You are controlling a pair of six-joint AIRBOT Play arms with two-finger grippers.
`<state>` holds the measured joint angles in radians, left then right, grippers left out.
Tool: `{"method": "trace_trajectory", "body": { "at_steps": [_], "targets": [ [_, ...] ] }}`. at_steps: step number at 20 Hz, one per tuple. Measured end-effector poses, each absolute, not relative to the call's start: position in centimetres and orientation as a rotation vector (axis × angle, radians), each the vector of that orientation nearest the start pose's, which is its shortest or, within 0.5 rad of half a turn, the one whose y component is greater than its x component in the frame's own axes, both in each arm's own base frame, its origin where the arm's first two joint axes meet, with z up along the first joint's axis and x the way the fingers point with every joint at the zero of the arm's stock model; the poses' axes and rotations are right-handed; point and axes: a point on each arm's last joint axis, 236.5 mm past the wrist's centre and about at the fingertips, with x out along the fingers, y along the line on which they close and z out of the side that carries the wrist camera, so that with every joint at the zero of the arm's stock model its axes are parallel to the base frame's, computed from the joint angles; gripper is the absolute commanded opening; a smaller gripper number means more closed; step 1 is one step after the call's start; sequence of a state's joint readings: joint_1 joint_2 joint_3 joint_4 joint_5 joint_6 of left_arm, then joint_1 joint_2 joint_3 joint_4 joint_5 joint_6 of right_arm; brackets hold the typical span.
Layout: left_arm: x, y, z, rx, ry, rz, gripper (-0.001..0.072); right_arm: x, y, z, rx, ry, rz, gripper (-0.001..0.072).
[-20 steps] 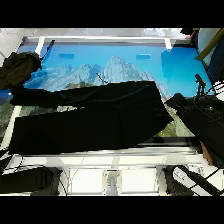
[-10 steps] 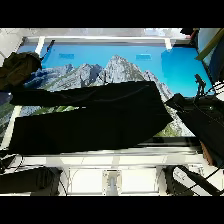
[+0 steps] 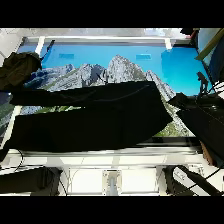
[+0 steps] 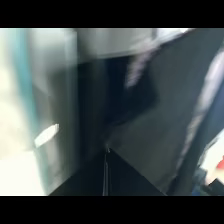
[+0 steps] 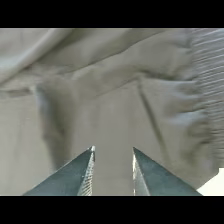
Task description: Fold the clothes and pants, and hang the long-sleeved shirts on hangers.
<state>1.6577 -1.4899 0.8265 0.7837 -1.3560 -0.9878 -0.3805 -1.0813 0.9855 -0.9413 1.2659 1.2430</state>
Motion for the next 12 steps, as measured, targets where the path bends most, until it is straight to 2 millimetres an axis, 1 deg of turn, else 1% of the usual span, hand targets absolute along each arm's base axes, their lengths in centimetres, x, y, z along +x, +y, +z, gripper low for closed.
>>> {"method": "trace_trajectory", "body": {
  "at_steps": [2, 4, 6, 7, 8, 9, 10, 12],
  "targets": [
    [15.0, 27.2, -6.2, -1.462, 0.683, 0.422, 0.0005, 33.8, -0.9, 5.4, 0.443, 1.121, 0.197, 0.0273],
    [15.4, 27.7, -4.6, -1.418, 0.643, 0.425, 0.0005, 33.1, -3.1, 5.0, 0.422, 1.106, 0.122, 0.0273],
    [15.7, 28.0, -3.3, -1.380, 0.617, 0.428, 0.0005, 31.6, -5.0, 3.4, 0.470, 1.116, 0.052, 0.0274],
    [15.8, 28.0, -2.8, -1.366, 0.610, 0.428, 0.0005, 30.7, -5.6, 2.3, 0.514, 1.133, 0.029, 0.0298],
    [15.9, 27.9, -2.3, -1.351, 0.605, 0.425, 0.0005, 29.7, -5.9, 1.1, 0.568, 1.148, 0.009, 0.0463],
    [16.0, 27.9, -1.8, -1.339, 0.600, 0.420, 0.0005, 28.9, -6.0, -0.1, 0.628, 1.162, -0.002, 0.0587],
    [16.2, 27.7, -1.3, -1.326, 0.598, 0.417, 0.0005, 28.1, -6.1, -1.3, 0.695, 1.174, -0.012, 0.0605],
    [16.4, 27.5, -0.6, -1.305, 0.594, 0.410, 0.0005, 27.1, -5.8, -3.3, 0.811, 1.184, -0.013, 0.0604]
  ]
}}
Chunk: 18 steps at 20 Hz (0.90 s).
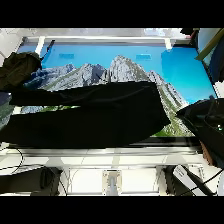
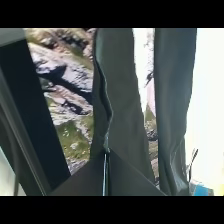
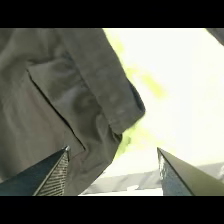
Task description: Fold the clothes and pants, and hang the long-sleeved shirts on hangers.
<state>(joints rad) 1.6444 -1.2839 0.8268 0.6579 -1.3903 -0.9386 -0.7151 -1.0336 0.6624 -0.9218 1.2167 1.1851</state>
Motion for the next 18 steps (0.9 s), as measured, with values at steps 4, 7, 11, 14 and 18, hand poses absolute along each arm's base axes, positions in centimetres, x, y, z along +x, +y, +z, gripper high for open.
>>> {"method": "trace_trajectory", "body": {
  "at_steps": [4, 7, 11, 14, 18],
  "targets": [
    [16.8, 27.1, 0.7, -1.266, 0.594, 0.401, 0.0005, 26.7, -5.0, -5.8, 0.941, 1.188, 0.014, 0.0511],
    [17.1, 26.9, 1.3, -1.244, 0.593, 0.397, 0.0005, 27.2, -4.7, -6.6, 0.995, 1.167, 0.041, 0.0509],
    [17.3, 26.7, 1.8, -1.225, 0.593, 0.394, 0.0005, 27.6, -4.4, -7.9, 1.035, 1.172, 0.052, 0.0470],
    [17.4, 26.6, 2.0, -1.220, 0.594, 0.393, 0.0005, 28.0, -3.2, -9.2, 1.024, 1.198, 0.070, 0.0429],
    [17.4, 26.6, 2.0, -1.218, 0.593, 0.393, 0.0005, 29.5, -1.2, -10.3, 0.993, 1.203, 0.096, 0.0175]
  ]
}}
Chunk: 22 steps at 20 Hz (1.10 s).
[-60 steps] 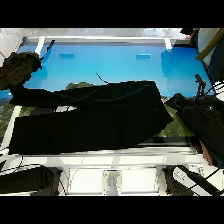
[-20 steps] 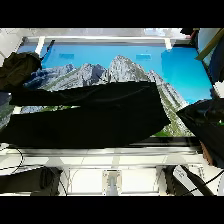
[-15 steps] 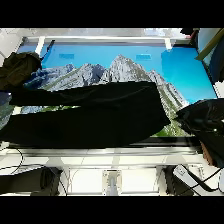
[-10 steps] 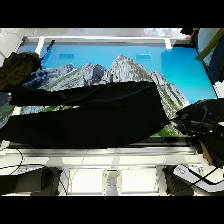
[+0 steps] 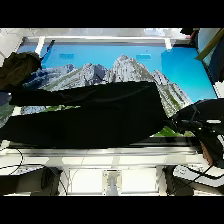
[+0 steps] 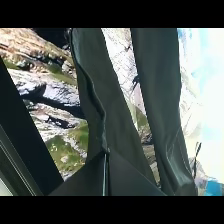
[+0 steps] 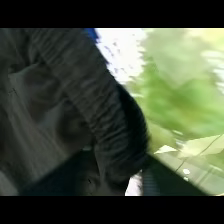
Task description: Fold the clothes and pants, and hang the long-sleeved shirts on hangers.
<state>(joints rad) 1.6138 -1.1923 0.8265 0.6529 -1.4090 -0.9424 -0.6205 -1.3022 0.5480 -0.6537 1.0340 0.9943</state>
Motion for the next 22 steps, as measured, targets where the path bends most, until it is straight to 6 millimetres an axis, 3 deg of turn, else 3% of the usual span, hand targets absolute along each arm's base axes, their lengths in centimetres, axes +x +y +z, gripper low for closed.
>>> {"method": "trace_trajectory", "body": {
  "at_steps": [2, 5, 8, 11, 14, 16, 19, 22],
  "targets": [
    [17.4, 26.7, 2.0, -1.216, 0.592, 0.398, 0.0004, 30.2, -0.7, -10.4, 0.992, 1.186, 0.103, 0.0027],
    [17.4, 26.8, 2.1, -1.211, 0.587, 0.404, 0.0003, 31.2, -0.3, -9.6, 0.990, 1.143, 0.118, 0.0026],
    [17.5, 27.0, 2.7, -1.181, 0.581, 0.417, 0.0002, 31.5, -0.4, -7.4, 0.945, 1.088, 0.137, 0.0026],
    [17.4, 28.0, 4.3, -1.140, 0.560, 0.458, 0.0001, 30.0, -2.3, -4.7, 0.886, 1.061, 0.096, 0.0026],
    [18.2, 28.9, 6.8, -1.097, 0.547, 0.488, 0.0001, 27.8, -4.8, -0.6, 0.839, 1.003, 0.045, 0.0026],
    [19.5, 28.5, 8.2, -1.032, 0.600, 0.475, 0.0001, 26.7, -6.2, 2.8, 0.788, 0.947, 0.014, 0.0024],
    [22.9, 26.3, 9.3, -0.883, 0.745, 0.428, 0.0001, 25.7, -7.5, 7.2, 0.696, 0.884, -0.027, 0.0022],
    [28.1, 23.6, 10.1, -0.705, 0.828, 0.387, 0.0001, 25.5, -7.9, 8.7, 0.675, 0.884, -0.043, 0.0022]
  ]
}}
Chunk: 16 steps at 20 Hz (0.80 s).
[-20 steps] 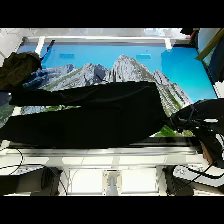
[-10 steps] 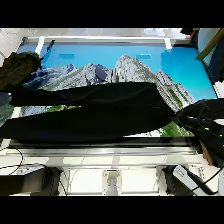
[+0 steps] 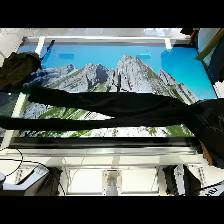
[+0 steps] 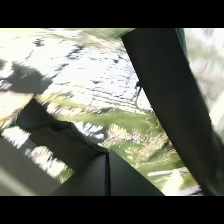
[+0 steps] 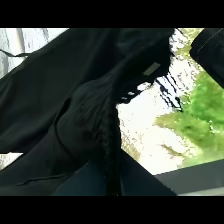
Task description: Fold the clothes and pants, and hang the long-sleeved shirts on hangers.
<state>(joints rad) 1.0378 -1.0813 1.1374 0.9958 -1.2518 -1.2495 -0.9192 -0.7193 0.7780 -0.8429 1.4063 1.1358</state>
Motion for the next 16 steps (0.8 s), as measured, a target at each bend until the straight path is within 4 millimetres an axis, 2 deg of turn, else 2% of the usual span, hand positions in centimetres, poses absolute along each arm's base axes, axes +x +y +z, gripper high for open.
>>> {"method": "trace_trajectory", "body": {
  "at_steps": [4, 8, 12, 16],
  "targets": [
    [35.6, 21.4, 10.1, -0.532, 0.829, 0.389, 0.0001, 26.8, -9.1, 6.4, 0.752, 0.953, -0.073, 0.0022],
    [42.1, 19.2, 7.8, -0.468, 0.864, 0.374, 0.0001, 29.8, -9.8, 2.1, 0.831, 1.028, -0.090, 0.0022],
    [46.5, 19.7, 5.6, -0.488, 0.870, 0.423, 0.0001, 33.6, -11.6, -1.6, 0.911, 1.047, -0.166, 0.0022],
    [48.9, 20.0, 3.5, -0.510, 0.882, 0.442, 0.0005, 38.2, -13.2, -3.0, 0.934, 1.023, -0.212, 0.0029]
  ]
}}
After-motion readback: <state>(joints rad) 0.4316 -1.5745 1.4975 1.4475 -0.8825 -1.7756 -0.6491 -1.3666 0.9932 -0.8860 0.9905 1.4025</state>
